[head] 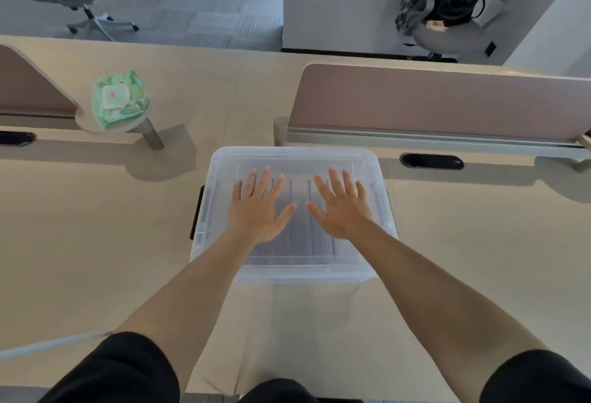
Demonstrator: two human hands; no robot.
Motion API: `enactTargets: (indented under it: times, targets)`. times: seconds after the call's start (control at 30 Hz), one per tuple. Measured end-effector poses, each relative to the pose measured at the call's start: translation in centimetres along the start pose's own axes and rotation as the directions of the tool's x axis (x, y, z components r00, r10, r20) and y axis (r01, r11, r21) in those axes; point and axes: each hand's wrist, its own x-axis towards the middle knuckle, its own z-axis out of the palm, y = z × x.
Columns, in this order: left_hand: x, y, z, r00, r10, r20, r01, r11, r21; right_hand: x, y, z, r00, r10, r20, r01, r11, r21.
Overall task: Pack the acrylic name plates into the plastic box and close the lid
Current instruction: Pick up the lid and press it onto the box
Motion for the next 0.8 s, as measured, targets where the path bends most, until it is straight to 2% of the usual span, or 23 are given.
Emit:
enactTargets:
  times: [0.23,0.4,0.47,0.53,0.6,0.63,0.7,0.77,0.8]
  targets:
    - [0.2,0.1,2.1,0.998,-0.008,-0.064,0.012,0.998,0.063,0.9,0.3,2.6,0.997,0.008,-0.079,-0.011,0.999,-0.037]
    - [0.2,0.2,1.0,1.000,-0.013,-0.003,0.014,0.997,0.081,0.8,0.3,2.1,0.999,0.011,-0.041,-0.012,0.999,-0.030]
    - [0.1,-0.1,0.1,1.000,0.001,-0.002,-0.001,0.999,0.037,0.6,0.6,1.0,0.999,-0.012,-0.039,0.012,1.000,0.014]
    - [-0.3,-1.5,-0.6,0.994,-0.028,-0.102,0.025,0.999,-0.030,0.2,1.6,-0.3,0.993,0.015,-0.114,-0.001,0.992,0.130]
    - [-0.7,-3.9,-1.1,0.962,-0.169,-0.216,0.150,0.984,-0.100,0.1,3.4,-1.4,0.957,0.163,-0.240,-0.109,0.969,0.222]
    - [-0.9,-5.3,-1.2,0.931,-0.274,-0.241,0.248,0.959,-0.135,0.1,4.5,-1.8,0.928,0.274,-0.254,-0.201,0.939,0.280]
    - [-1.6,-7.6,-1.4,0.855,-0.506,-0.109,0.457,0.837,-0.301,0.1,6.6,-2.0,0.864,0.485,-0.133,-0.391,0.814,0.428]
    - [-2.2,-8.5,-1.6,0.756,-0.631,0.175,0.614,0.591,-0.523,0.0,8.0,-1.6,0.812,0.577,0.091,-0.513,0.630,0.584]
    - [-2.6,-8.5,-1.8,0.713,-0.622,0.322,0.656,0.431,-0.619,-0.1,8.4,-1.2,0.793,0.576,0.197,-0.542,0.521,0.659]
